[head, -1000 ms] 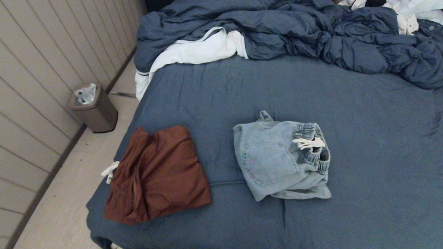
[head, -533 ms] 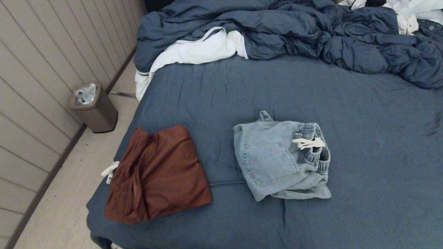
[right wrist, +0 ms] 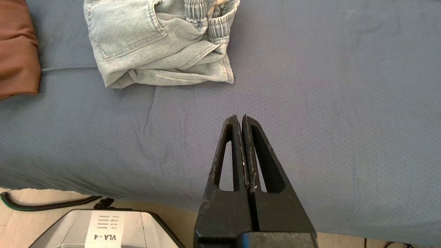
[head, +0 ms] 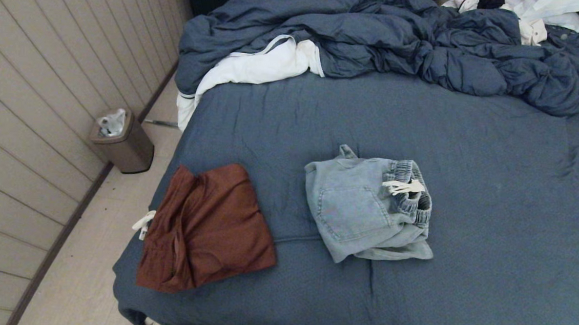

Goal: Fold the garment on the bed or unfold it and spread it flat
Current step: Unford the brown shorts

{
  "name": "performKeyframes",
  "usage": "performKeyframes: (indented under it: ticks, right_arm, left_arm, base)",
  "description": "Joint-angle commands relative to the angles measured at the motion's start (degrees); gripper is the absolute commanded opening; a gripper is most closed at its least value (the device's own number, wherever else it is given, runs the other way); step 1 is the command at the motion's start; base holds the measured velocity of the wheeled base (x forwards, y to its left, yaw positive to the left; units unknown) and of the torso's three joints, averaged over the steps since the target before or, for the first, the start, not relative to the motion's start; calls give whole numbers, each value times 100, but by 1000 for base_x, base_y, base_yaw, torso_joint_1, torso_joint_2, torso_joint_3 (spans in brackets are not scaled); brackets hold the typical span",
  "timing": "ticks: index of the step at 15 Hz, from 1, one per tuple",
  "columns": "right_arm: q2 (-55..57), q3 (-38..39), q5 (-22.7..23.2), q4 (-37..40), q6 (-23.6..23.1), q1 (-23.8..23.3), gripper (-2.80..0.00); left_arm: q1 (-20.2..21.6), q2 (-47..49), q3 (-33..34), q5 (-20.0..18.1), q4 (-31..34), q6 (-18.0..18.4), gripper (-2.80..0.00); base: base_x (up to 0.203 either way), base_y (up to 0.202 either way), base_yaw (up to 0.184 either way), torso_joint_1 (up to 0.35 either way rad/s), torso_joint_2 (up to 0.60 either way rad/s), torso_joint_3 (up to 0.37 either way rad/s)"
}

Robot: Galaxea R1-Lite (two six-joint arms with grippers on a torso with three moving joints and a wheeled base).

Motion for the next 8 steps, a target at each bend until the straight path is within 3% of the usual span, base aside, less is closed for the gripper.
performKeyframes:
  ticks: [1, 8]
  right_arm:
    - [20, 1, 2, 1, 2, 3, -280]
    - [15, 1, 2, 1, 3, 3, -280]
  left_arm:
    - [-2, 15, 0, 0, -8, 1, -280]
    - [-2, 15, 0, 0, -8, 1, -280]
  base:
    - [0, 0, 0, 0, 0, 0]
    - [0, 0, 0, 0, 0, 0]
